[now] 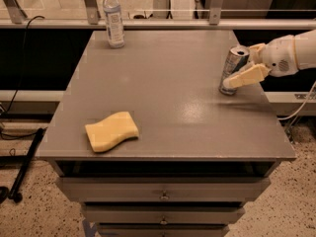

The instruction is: Move redbull can near sponge

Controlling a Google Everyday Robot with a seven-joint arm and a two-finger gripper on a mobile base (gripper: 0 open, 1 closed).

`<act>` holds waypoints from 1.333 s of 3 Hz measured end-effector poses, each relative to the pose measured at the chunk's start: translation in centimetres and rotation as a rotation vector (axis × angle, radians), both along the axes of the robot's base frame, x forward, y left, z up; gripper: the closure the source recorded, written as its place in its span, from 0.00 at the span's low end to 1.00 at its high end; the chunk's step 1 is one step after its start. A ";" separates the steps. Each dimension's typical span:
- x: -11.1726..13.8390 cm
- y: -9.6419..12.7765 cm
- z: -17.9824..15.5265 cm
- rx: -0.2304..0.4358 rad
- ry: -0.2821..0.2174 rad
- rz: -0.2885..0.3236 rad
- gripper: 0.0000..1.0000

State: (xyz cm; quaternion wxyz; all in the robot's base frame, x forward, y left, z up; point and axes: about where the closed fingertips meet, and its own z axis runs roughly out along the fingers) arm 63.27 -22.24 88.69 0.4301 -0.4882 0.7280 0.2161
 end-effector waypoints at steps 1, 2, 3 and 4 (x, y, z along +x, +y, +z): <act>0.0 0.7 0.4 0.069 0.015 -0.003 0.49; -1.3 1.8 2.5 0.118 0.031 0.026 0.72; -1.2 2.1 2.3 0.118 0.034 0.031 0.96; -1.2 2.3 2.3 0.118 0.035 0.034 1.00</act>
Offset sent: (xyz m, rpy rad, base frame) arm -0.0336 0.0263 0.0546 0.1738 0.0497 0.0575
